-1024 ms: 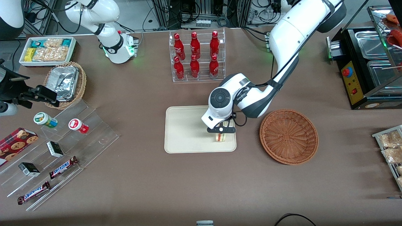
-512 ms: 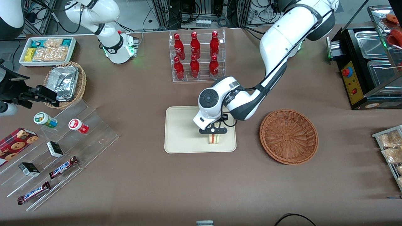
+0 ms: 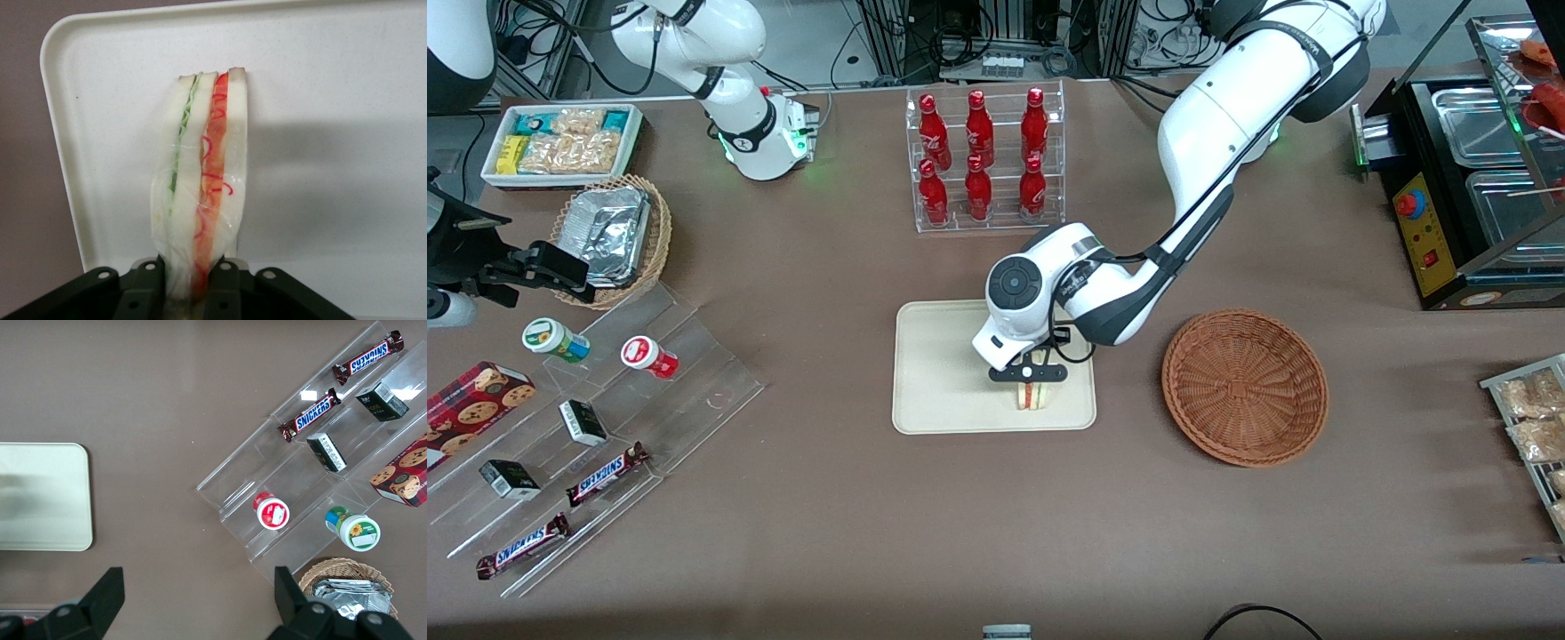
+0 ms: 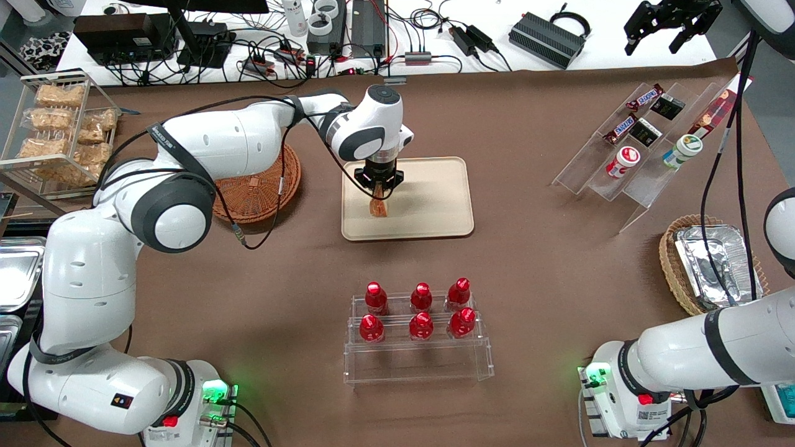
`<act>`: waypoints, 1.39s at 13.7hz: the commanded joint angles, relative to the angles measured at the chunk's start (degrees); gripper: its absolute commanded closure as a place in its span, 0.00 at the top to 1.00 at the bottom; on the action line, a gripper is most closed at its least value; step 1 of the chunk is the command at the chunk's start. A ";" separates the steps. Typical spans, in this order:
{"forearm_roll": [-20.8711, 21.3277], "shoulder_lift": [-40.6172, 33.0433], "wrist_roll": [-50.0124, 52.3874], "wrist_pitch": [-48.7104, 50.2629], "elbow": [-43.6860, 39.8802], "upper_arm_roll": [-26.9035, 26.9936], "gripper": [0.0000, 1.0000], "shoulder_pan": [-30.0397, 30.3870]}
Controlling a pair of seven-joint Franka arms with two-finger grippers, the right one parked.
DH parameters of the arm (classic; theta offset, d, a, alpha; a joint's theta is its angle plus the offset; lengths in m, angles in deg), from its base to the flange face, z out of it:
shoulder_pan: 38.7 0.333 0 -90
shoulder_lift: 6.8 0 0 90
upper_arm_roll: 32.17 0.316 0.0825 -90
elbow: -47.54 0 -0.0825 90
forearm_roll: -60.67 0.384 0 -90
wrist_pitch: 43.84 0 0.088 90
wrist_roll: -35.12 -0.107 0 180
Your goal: Place sandwich from basket to tray
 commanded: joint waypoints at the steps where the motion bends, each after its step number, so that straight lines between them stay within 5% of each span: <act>1: 1.07 0.88 1.29 0.25 -1.76 0.30 1.00 -0.78; 12: 1.24 -0.09 2.86 1.47 -8.25 0.30 1.00 0.10; 19: 0.37 -8.07 2.08 11.84 -12.04 4.25 1.00 0.45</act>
